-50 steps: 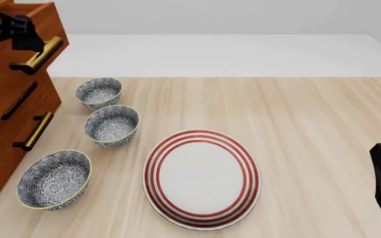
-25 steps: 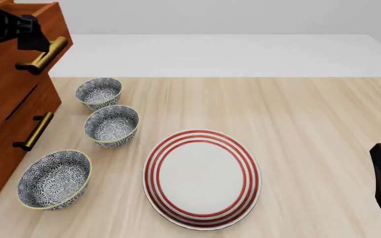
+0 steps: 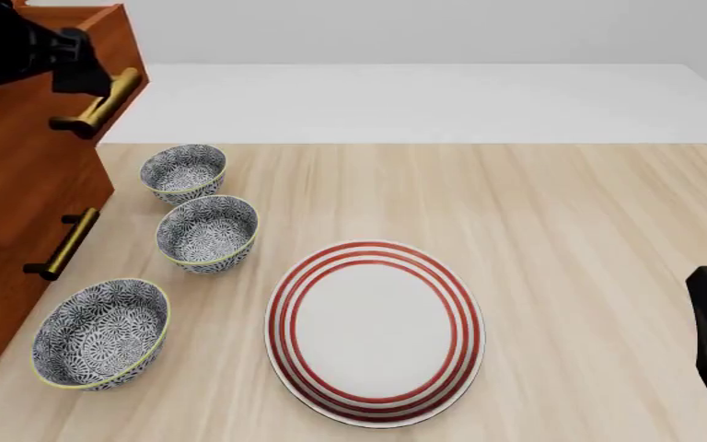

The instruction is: Open the top drawer of the cabinet.

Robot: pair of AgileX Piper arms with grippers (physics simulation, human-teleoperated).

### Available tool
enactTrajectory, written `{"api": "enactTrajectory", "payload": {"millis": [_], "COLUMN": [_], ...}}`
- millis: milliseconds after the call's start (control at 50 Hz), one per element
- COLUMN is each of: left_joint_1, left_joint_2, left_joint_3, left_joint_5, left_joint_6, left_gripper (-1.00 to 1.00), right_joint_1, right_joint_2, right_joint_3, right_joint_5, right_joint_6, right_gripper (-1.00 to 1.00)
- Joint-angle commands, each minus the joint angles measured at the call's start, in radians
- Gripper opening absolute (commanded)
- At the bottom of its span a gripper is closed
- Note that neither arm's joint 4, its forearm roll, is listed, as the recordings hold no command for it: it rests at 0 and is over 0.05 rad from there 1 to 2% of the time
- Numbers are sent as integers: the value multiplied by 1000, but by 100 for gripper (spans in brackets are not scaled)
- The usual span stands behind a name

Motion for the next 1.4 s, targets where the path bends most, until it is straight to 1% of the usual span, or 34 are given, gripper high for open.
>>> {"api": "enactTrajectory", "payload": {"millis": [20, 120, 420, 740, 880, 1160, 1400], "left_joint_1": [-36, -61, -122, -140, -163, -192, -221], "left_joint_2": [31, 31, 19, 24, 23, 36, 47], "left_joint_3": [34, 22, 34, 35, 25, 43, 32], "left_joint_5": [13, 18, 11, 8, 15, -3, -8], "left_joint_6": [-6, -22, -47, -41, -54, -66, -86], "left_gripper": [100, 100, 100, 100, 100, 100, 100], "right_joint_1": [0, 0, 0, 0, 0, 0, 0], "right_joint_2": [0, 0, 0, 0, 0, 0, 0], "right_joint_3": [0, 0, 0, 0, 0, 0, 0], "right_joint_5": [0, 0, 0, 0, 0, 0, 0], "right_joint_6": [0, 0, 0, 0, 0, 0, 0], "right_gripper": [100, 100, 100, 100, 100, 100, 100]}}
